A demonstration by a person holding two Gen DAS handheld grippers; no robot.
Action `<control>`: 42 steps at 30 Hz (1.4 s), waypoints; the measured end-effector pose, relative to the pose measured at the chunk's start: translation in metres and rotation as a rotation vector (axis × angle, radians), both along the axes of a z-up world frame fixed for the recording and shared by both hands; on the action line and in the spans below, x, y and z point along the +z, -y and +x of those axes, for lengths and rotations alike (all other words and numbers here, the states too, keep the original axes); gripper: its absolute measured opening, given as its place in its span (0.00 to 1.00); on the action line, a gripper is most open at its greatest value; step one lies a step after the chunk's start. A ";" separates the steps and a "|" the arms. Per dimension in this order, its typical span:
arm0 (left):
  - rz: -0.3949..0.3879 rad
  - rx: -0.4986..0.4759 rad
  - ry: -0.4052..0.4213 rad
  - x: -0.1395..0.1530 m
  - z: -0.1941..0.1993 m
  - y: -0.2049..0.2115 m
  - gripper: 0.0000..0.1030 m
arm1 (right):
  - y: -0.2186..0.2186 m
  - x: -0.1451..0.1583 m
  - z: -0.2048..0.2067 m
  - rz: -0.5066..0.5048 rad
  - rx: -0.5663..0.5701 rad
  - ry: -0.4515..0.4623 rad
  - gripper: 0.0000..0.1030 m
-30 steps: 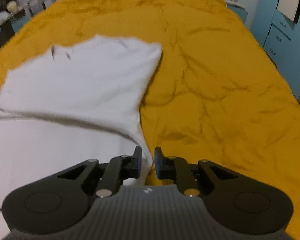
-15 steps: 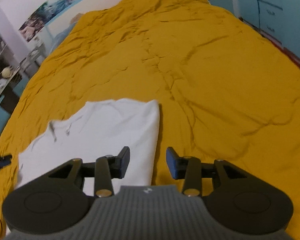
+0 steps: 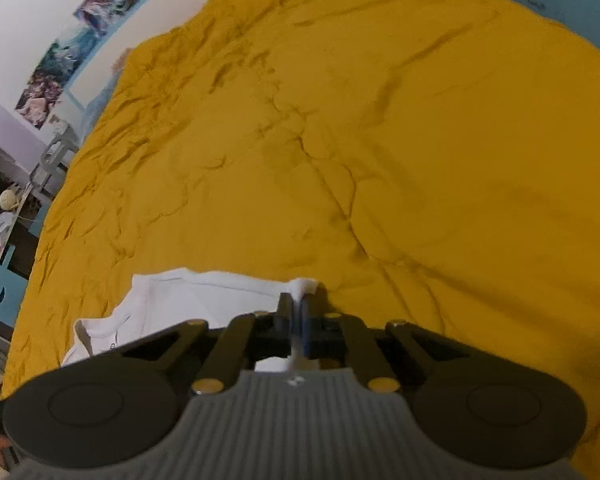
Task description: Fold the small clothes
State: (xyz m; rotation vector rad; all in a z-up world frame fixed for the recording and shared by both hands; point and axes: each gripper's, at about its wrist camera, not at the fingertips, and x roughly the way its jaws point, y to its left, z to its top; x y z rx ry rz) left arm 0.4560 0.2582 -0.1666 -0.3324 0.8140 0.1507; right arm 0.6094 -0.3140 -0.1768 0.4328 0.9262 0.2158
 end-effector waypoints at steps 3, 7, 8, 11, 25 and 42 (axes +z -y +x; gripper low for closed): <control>0.104 0.007 -0.044 -0.006 0.008 0.005 0.04 | 0.001 -0.007 0.000 -0.051 -0.025 -0.014 0.00; 0.142 0.033 -0.070 -0.008 0.010 0.011 0.06 | -0.002 -0.015 0.001 -0.048 -0.059 -0.050 0.00; 0.149 0.030 -0.070 -0.004 0.008 0.011 0.08 | -0.003 -0.012 0.001 -0.059 -0.055 -0.057 0.00; 0.200 0.008 -0.054 0.019 -0.004 0.014 0.12 | -0.010 0.014 -0.009 -0.161 -0.017 -0.021 0.10; 0.392 -0.326 0.074 0.166 -0.159 0.096 0.33 | -0.036 0.182 -0.186 -0.352 0.366 0.245 0.29; 0.548 -0.864 -0.002 0.136 -0.376 0.196 0.49 | -0.033 0.154 -0.499 -0.607 0.761 0.322 0.39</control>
